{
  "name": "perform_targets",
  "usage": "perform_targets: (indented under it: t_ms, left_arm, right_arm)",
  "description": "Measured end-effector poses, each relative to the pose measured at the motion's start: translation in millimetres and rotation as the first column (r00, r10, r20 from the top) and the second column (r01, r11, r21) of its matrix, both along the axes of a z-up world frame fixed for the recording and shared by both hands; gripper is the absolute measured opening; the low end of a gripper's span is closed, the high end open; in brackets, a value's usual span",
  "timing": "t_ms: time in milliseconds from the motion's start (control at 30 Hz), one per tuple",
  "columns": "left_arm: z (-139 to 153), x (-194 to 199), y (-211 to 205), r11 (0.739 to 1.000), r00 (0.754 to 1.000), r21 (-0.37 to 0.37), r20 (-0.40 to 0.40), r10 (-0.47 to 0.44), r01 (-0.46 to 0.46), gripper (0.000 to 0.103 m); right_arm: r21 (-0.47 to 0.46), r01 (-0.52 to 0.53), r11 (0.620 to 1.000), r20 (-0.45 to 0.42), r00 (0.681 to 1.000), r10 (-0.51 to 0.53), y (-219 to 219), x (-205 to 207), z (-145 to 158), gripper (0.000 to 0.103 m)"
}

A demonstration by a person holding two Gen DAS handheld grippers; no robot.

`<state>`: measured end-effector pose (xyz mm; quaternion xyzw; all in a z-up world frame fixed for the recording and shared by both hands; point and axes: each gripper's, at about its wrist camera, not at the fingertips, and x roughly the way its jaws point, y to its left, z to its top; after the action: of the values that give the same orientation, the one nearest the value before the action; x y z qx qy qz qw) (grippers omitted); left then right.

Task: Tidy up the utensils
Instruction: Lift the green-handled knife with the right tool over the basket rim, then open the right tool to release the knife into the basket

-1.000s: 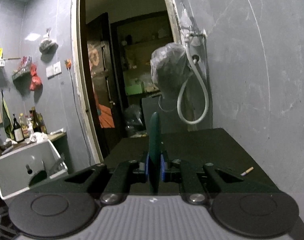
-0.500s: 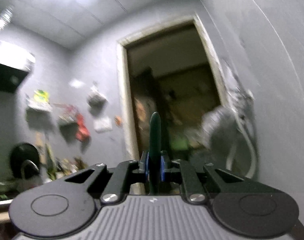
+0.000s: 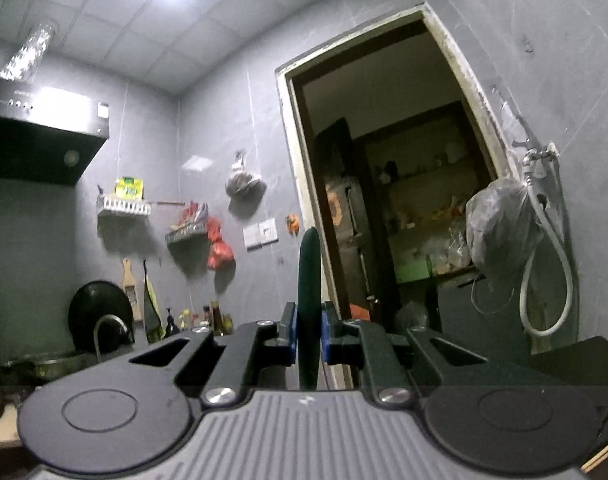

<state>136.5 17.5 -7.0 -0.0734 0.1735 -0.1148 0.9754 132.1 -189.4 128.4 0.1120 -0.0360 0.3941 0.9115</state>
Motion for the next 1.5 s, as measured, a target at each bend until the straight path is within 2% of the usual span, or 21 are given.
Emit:
perform_targets:
  t_ms: [500, 900, 1133, 1200, 1267, 1367, 1500]
  left_arm:
    - [0.0, 0.1, 0.1, 1.000, 1.000, 0.001, 0.000, 0.001, -0.001, 0.079]
    - [-0.2, -0.2, 0.2, 1.000, 1.000, 0.000, 0.000, 0.000, 0.000, 0.079]
    - [-0.4, -0.1, 0.4, 1.000, 1.000, -0.001, 0.000, 0.000, 0.000, 0.079]
    - [-1.2, 0.3, 1.0, 1.000, 1.000, 0.000, 0.000, 0.000, 0.000, 0.079]
    - [-1.2, 0.3, 0.9, 1.000, 1.000, 0.000, 0.000, 0.000, 0.000, 0.079]
    - [-1.2, 0.3, 1.2, 1.000, 1.000, 0.000, 0.000, 0.000, 0.000, 0.079]
    - [-1.3, 0.2, 1.0, 1.000, 1.000, 0.000, 0.000, 0.000, 0.000, 0.079]
  right_arm:
    - [0.044, 0.022, 0.999, -0.042, 0.999, -0.020, -3.0, -18.5, -39.0, 0.014]
    - [-0.010, 0.021, 1.000, -0.071, 0.997, -0.022, 4.9, -19.1, -51.0, 0.014]
    - [-0.042, 0.018, 0.999, -0.083, 0.996, -0.021, 8.8, -19.0, -54.4, 0.019]
    - [-0.049, 0.019, 0.999, -0.082, 0.996, -0.023, 9.4, -19.7, -54.9, 0.022]
    - [-0.052, 0.019, 0.998, -0.082, 0.996, -0.023, 9.7, -20.5, -55.1, 0.034]
    - [-0.051, 0.022, 0.998, -0.076, 0.997, -0.026, 9.2, -21.7, -54.8, 0.046]
    - [-0.040, 0.036, 0.999, -0.070, 0.997, -0.039, 5.4, -22.4, -53.9, 0.056]
